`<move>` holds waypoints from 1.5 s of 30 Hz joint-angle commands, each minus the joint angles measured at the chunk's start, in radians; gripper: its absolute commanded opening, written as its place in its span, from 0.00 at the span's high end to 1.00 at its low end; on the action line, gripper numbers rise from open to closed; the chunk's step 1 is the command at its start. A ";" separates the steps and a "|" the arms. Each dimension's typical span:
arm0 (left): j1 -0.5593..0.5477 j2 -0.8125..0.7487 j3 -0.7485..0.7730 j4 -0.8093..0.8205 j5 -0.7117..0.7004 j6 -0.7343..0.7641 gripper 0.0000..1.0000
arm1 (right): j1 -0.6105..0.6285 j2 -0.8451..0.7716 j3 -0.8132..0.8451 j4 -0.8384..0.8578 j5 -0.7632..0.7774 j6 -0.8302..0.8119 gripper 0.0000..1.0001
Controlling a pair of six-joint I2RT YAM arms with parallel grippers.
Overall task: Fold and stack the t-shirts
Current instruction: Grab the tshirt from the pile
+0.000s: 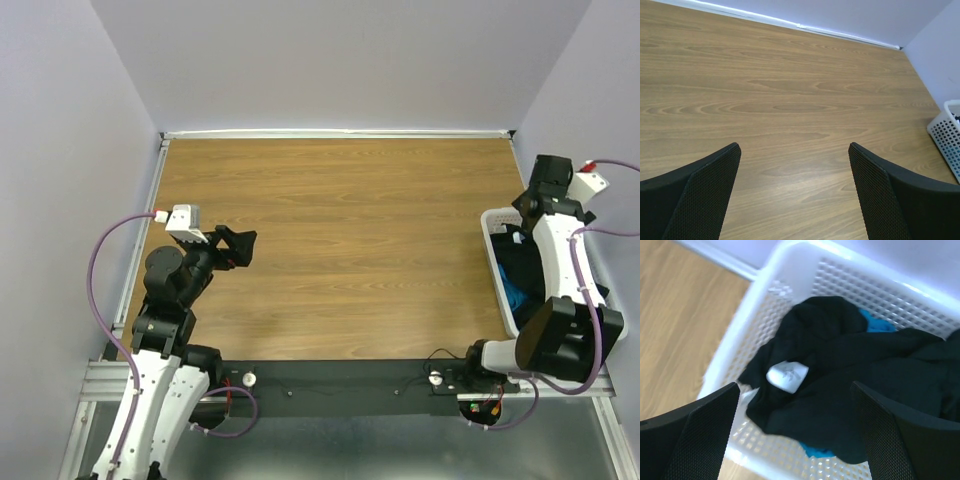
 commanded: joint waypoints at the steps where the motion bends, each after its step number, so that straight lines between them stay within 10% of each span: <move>1: -0.029 -0.010 -0.010 0.028 0.001 -0.010 0.04 | -0.082 -0.014 -0.056 0.018 0.015 0.075 0.00; 15: -0.115 -0.001 -0.016 0.036 0.004 -0.007 0.04 | -0.183 -0.089 -0.268 0.069 -0.093 0.112 0.07; 27: -0.181 -0.026 -0.016 0.034 -0.010 -0.008 0.05 | -0.185 -0.235 -0.277 0.058 -0.148 0.032 0.99; 35: -0.236 -0.036 -0.016 0.027 -0.045 -0.014 0.05 | -0.185 -0.304 -0.021 -0.083 -0.240 -0.130 0.99; 45: -0.247 -0.044 -0.018 0.026 -0.099 -0.025 0.05 | -0.154 -0.131 0.509 -0.082 -0.858 -0.163 0.99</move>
